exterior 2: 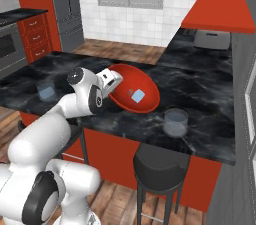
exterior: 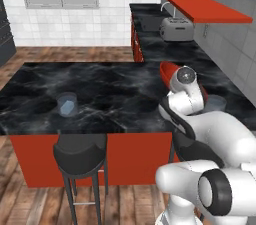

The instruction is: There are four ice cubes in the ice bowl. Place two ice cubes in each glass of water.

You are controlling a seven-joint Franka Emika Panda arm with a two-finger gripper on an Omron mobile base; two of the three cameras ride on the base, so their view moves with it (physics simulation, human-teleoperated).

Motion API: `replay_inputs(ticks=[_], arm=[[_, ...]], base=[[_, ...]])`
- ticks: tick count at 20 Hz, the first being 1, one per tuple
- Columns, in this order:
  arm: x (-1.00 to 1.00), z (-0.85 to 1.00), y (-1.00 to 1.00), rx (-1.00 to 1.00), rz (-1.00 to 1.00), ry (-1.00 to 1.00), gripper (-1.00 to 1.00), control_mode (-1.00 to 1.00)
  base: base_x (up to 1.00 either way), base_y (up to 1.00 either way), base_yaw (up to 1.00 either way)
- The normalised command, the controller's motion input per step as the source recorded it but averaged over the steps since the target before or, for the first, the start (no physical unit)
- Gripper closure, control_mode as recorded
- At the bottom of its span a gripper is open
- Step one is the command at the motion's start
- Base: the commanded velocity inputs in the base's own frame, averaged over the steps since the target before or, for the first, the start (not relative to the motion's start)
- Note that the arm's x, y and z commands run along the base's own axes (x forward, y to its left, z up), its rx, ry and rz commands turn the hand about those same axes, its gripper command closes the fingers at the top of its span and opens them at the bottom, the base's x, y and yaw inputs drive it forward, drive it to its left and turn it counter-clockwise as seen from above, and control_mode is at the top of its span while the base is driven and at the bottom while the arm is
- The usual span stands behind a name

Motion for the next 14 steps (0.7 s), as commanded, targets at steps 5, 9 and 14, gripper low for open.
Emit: replay_inputs(ticks=[5, 9, 14], arm=[[0.0, 0.13, -0.07, 0.06, 0.0, 0.0, 1.0, -1.0], [0.0, 0.0, -0.03, 0.01, 0.0, -0.01, 1.0, -1.0], [0.0, 0.01, -0.04, 0.0, -0.01, -0.04, 1.0, -1.0]], base=[[0.0, 0.0, 0.0], [0.0, 0.0, 0.0], [0.0, 0.0, 0.0]])
